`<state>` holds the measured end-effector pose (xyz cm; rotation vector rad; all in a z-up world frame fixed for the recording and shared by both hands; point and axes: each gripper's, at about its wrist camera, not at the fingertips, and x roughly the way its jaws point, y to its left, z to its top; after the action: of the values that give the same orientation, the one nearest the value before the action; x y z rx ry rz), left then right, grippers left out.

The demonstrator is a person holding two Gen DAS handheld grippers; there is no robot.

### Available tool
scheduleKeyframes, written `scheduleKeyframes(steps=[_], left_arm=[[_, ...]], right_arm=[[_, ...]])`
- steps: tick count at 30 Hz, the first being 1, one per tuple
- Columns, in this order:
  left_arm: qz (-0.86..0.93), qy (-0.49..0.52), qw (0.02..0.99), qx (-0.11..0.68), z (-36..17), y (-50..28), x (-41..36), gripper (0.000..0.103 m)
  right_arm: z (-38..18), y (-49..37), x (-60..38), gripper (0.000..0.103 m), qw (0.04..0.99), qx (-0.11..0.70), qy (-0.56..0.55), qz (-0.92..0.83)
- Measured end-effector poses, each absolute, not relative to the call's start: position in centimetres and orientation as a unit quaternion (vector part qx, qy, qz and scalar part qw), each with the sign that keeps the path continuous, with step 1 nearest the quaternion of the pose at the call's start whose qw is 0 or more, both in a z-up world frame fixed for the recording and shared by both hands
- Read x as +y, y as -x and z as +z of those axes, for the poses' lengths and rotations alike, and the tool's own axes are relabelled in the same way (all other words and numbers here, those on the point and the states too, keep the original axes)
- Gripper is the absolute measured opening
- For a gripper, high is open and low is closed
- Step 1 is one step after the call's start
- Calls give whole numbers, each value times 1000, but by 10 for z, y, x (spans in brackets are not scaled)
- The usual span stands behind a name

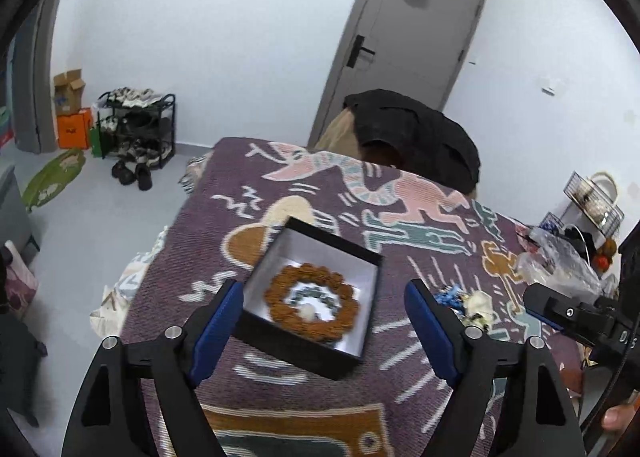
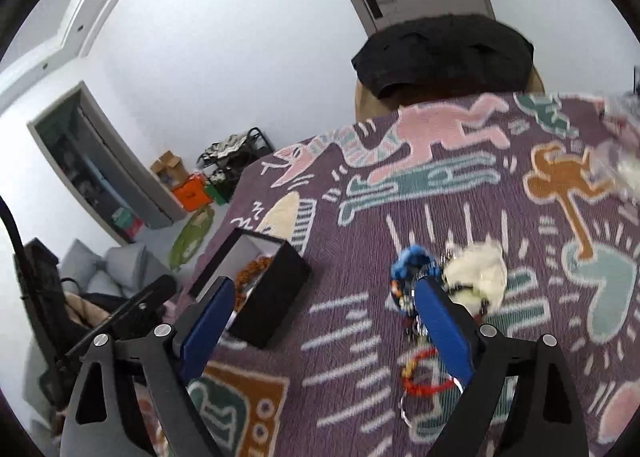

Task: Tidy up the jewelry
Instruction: 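Grasp the blue beaded strand with the left gripper from the pile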

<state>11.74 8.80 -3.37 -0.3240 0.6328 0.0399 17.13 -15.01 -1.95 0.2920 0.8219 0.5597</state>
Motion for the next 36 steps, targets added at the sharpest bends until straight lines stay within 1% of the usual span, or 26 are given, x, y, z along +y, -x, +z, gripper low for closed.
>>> scheduleKeyframes(steps=[3, 6, 10, 23, 24, 26, 28, 29, 30, 34, 36], left_arm=[[12, 141, 938, 316, -34, -118, 68, 85], [0, 130, 937, 325, -35, -120, 49, 90], [-21, 119, 936, 332, -35, -124, 25, 97], [-63, 101, 924, 364, -45, -150, -28, 97], [-65, 102, 923, 365, -45, -153, -30, 96], [-72, 102, 920, 372, -48, -162, -35, 92], [-78, 99, 915, 384, -52, -173, -39, 82], [-78, 95, 911, 393, -55, -179, -42, 80], [-77, 93, 908, 400, -58, -185, -44, 75], [-75, 88, 901, 417, -71, -204, -51, 72], [-74, 87, 898, 425, -78, -213, -53, 68]], right_arm=[[-25, -165, -169, 94, 871, 391, -142, 260], [-31, -159, -188, 103, 871, 392, -153, 252], [-37, -156, -210, 103, 871, 397, -162, 240], [-59, -168, -270, 103, 880, 395, -195, 177], [-60, -169, -273, 103, 881, 393, -198, 175], [-61, -169, -280, 103, 885, 388, -199, 167], [-62, -171, -288, 103, 886, 384, -206, 160], [-63, -172, -292, 102, 886, 384, -209, 156], [-64, -174, -297, 102, 886, 383, -212, 151], [-65, -182, -324, 94, 890, 375, -223, 131], [-68, -188, -340, 88, 890, 376, -231, 113]])
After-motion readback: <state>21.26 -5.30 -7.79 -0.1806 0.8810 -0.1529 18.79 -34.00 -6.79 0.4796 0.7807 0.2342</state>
